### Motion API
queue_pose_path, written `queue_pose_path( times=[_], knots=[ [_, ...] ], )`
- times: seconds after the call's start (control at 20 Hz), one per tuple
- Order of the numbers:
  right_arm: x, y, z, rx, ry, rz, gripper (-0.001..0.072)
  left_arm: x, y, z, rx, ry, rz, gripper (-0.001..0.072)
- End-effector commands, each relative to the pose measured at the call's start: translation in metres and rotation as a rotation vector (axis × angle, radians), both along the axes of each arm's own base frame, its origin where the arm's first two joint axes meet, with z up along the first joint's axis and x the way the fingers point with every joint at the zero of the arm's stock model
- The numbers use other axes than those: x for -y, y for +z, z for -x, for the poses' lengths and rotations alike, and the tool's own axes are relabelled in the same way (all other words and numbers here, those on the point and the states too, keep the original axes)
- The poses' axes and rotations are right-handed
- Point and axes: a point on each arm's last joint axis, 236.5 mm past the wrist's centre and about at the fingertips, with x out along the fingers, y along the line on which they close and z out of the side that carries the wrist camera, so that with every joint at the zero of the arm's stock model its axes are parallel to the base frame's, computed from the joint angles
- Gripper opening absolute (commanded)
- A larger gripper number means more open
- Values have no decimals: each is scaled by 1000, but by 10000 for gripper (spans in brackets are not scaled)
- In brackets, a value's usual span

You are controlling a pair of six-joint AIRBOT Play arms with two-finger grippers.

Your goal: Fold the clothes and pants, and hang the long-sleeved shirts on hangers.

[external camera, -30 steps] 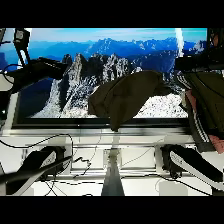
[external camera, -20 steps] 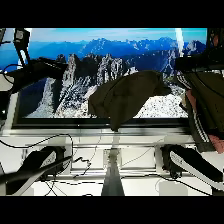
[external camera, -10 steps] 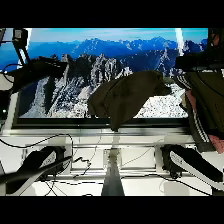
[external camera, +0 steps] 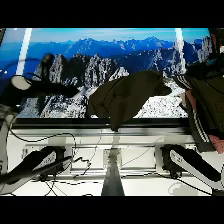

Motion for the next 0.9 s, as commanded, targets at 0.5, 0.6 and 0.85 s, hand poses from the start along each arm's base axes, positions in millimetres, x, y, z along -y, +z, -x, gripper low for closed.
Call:
queue_pose_path(
  times=[0.5,0.6,0.85],
  knots=[
    [-10,-32,1,-37,20,-78,21,76,-102,36,-320,-95,56,92],
    [-7,-32,0,-34,18,-67,20,72,-85,16,-276,-114,53,14],
    [10,-30,-4,-20,70,21,20,14,-4,-26,-122,-199,-112,13]
  ],
)
